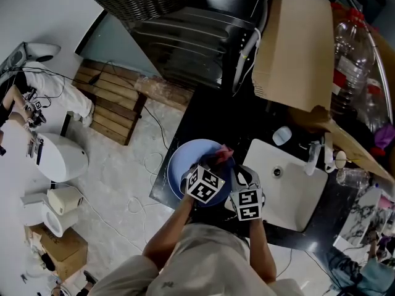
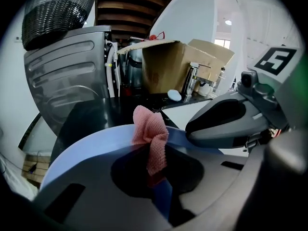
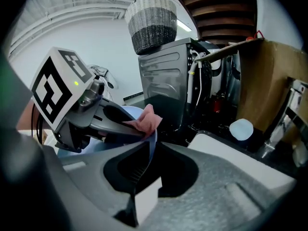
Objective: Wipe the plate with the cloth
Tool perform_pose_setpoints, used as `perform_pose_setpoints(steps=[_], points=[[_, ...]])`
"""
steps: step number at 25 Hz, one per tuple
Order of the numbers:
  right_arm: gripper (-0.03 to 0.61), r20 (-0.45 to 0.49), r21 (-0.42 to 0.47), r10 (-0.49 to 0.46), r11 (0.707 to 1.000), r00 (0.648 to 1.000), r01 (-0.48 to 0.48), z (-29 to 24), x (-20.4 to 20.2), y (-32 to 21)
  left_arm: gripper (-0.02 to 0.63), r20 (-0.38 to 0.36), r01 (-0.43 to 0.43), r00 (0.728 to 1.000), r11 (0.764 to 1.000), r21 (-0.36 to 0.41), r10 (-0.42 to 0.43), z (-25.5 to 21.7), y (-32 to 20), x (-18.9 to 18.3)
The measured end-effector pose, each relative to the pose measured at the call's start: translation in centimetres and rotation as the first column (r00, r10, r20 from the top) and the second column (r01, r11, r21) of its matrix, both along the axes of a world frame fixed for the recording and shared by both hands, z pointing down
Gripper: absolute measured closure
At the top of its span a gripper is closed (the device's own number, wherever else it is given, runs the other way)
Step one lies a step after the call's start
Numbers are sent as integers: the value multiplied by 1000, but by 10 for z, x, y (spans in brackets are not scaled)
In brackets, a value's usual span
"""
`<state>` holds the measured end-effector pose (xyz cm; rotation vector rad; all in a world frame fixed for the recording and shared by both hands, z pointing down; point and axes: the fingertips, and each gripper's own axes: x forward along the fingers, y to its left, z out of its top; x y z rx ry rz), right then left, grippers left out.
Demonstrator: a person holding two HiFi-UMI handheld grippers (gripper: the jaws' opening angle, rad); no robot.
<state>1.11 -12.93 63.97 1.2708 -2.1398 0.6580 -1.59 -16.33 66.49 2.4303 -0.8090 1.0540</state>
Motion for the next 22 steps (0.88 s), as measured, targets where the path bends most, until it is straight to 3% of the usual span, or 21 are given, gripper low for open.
perform_pose_setpoints(steps=[15,22], points=[[548,-9,6,34,999,999,-34,3,4,-1,580,55,101,993,995,6,-101,0,-25,-34],[548,-6,-10,57,998,998,-57,2,6,1,580,119,147,982,989,-4,-145,1,-28,-54]])
